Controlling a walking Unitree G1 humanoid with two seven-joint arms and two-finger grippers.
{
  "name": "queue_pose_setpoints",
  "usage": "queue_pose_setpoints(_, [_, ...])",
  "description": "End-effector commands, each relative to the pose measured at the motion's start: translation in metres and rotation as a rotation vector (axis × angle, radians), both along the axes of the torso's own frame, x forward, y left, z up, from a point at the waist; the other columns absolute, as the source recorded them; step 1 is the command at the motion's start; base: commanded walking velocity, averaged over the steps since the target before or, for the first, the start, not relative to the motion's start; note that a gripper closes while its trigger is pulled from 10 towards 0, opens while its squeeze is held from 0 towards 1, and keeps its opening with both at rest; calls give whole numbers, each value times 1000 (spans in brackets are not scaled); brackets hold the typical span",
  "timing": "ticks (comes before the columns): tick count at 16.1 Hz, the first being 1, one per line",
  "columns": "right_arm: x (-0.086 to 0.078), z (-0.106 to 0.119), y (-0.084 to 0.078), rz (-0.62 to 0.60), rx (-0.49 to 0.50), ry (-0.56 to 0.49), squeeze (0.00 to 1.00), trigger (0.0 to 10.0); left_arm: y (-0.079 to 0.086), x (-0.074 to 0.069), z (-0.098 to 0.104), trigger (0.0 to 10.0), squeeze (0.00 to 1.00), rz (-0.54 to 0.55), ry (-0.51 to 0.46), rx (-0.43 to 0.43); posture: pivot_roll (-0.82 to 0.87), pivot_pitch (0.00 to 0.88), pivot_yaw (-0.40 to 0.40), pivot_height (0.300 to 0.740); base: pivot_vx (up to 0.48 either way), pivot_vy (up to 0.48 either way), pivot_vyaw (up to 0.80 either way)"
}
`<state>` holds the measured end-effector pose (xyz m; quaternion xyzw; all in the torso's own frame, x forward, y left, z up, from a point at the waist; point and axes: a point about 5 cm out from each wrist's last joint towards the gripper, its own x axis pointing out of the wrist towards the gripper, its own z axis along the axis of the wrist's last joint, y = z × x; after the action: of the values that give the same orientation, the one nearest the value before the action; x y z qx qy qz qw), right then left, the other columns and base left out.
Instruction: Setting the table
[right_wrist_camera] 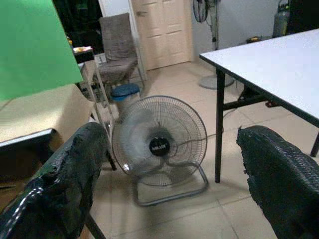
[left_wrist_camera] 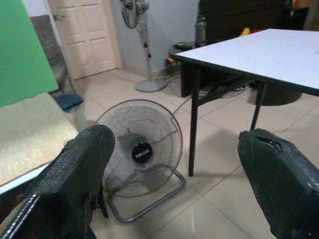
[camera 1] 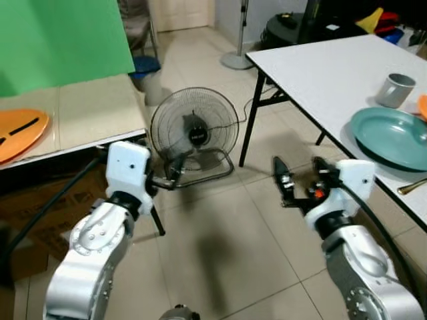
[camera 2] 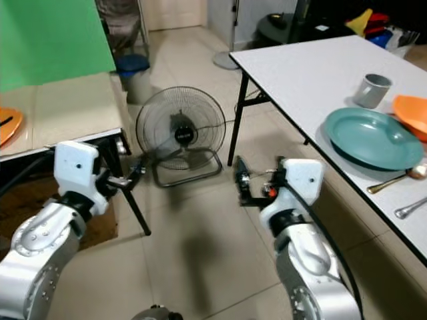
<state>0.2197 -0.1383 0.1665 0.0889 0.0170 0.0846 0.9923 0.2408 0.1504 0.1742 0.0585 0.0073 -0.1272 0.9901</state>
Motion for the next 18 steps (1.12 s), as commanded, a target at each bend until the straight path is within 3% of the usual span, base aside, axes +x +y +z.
queue_pose_setpoints(1, [1,1,-3,-8,0,1,1000,10000,-2,1,1,10000,0,-3,-3,-2,58,50,38,740,0,262,0])
queue_pose_setpoints(5, [2,0,0,37,2,9,1000,10000,1,1,3,10000,0,16,-19,3,63,44,32,740,0,0,0])
queue_pose_setpoints(12, [6,-3,14,207,-9,35,1000,10000,3,-1,9,10000,0,20,-72,5,74,25,12,740,81,0,800])
queue_pose_setpoints(18, [8,-4,14,208,-15,32,1000,10000,2,-2,9,10000,0,10,-86,14,75,5,7,740,286,0,800])
